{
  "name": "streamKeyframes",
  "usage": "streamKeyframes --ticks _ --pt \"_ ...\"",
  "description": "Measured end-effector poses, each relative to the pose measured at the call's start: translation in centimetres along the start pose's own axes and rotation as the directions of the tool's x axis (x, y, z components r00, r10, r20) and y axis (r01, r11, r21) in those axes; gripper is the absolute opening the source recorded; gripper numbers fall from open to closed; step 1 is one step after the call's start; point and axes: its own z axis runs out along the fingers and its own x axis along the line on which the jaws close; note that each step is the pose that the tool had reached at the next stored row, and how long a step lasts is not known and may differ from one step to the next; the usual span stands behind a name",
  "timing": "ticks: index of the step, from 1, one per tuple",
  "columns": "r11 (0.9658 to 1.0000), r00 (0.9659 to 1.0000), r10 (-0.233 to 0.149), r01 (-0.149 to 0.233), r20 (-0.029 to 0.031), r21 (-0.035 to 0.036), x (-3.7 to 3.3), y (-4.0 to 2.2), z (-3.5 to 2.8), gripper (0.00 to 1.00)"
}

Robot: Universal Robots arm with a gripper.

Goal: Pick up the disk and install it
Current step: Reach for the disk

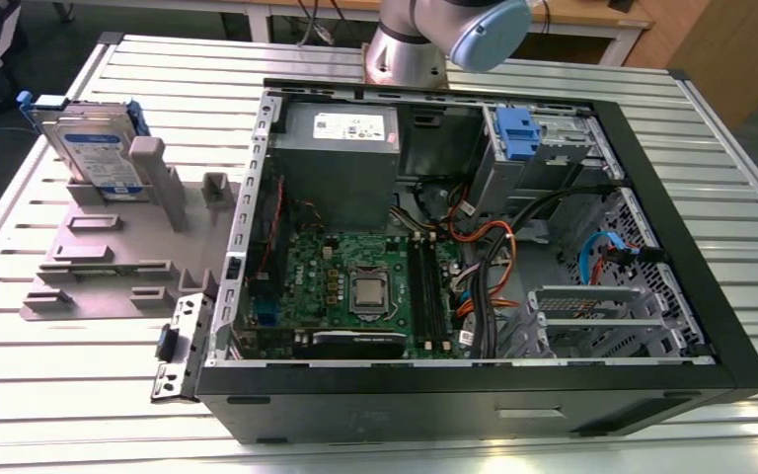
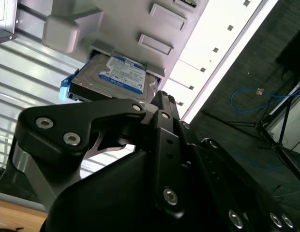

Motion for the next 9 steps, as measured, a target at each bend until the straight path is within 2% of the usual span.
streamKeyframes --ticks 9 --pt "1.0000 0.9999 0.001 -0.001 -0.0134 0.0011 -0.53 1.40 0.40 0.11"
